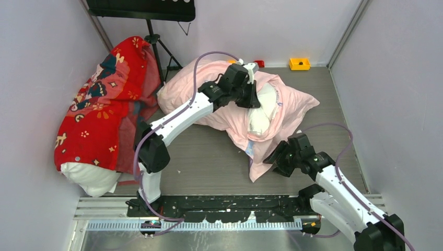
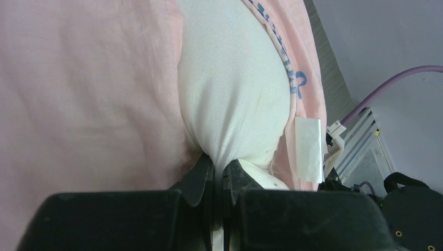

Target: Remove the pillowcase from the pillow

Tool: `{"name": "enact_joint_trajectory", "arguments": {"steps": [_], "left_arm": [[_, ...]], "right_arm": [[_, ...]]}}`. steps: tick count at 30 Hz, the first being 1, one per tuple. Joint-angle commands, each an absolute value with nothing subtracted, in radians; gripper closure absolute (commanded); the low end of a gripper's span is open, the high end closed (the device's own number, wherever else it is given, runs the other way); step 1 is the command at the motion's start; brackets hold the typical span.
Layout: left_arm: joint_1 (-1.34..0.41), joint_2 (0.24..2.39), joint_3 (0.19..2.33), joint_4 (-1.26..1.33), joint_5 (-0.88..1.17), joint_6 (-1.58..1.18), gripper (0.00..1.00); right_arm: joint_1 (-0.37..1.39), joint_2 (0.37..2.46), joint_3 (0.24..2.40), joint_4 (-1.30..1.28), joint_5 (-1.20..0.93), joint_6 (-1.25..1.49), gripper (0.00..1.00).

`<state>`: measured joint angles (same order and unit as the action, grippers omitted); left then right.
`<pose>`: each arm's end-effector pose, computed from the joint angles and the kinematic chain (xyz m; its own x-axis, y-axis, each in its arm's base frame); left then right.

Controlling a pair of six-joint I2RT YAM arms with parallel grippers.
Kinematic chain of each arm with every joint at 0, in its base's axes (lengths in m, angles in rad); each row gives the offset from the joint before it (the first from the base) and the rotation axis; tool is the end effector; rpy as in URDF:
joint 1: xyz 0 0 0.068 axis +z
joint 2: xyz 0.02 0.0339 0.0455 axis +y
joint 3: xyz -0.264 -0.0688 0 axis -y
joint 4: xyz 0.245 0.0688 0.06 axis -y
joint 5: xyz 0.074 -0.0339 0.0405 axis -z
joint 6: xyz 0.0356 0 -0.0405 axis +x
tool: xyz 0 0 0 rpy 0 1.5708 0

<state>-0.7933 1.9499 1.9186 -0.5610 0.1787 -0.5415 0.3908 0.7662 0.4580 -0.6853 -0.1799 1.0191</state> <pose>0.3146 -0.3286 0.3502 -0.7504 0.0393 -0.6598 0.4878 0.7066 -0.5127 0.1279 0.0596 0.1881 -0.8022 0.5757 -0.1584 0.4161 0.7291 0.5434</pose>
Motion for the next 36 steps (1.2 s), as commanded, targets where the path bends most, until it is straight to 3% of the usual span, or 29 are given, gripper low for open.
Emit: {"name": "enact_joint_trajectory", "arguments": {"steps": [1, 4, 7, 9, 24, 31, 34, 36], "left_arm": [[-0.776, 1.795, 1.871, -0.519, 0.146, -0.524, 1.00], [-0.776, 1.788, 1.836, -0.507, 0.142, -0.525, 1.00], [-0.776, 1.792, 1.845, -0.511, 0.155, -0.529, 1.00], [-0.776, 1.789, 1.860, -0.518, 0.159, -0.528, 1.00], [-0.741, 1.735, 2.005, -0.622, 0.141, -0.524, 1.00], [-0.739, 1.724, 2.055, -0.631, 0.166, -0.540, 1.00], [-0.739, 1.721, 2.069, -0.628, 0.183, -0.560, 1.00], [-0.735, 1.722, 2.081, -0.626, 0.192, -0.570, 1.00]], "right_arm": [[0.394, 0.746, 0.551, -0.631, -0.205, 0.962, 0.36], [0.394, 0.676, 0.632, -0.691, -0.192, 0.896, 0.27], [0.394, 0.602, 0.699, -0.749, -0.154, 0.837, 0.05], [0.394, 0.579, 0.708, -0.739, -0.167, 0.812, 0.01], [0.394, 0.595, 0.620, -0.651, -0.218, 0.727, 0.00], [0.394, 0.581, 0.558, -0.489, -0.253, 0.757, 0.01], [0.394, 0.601, 0.545, -0.354, -0.301, 0.773, 0.07], [0.394, 0.628, 0.543, -0.287, -0.325, 0.781, 0.17]]}}
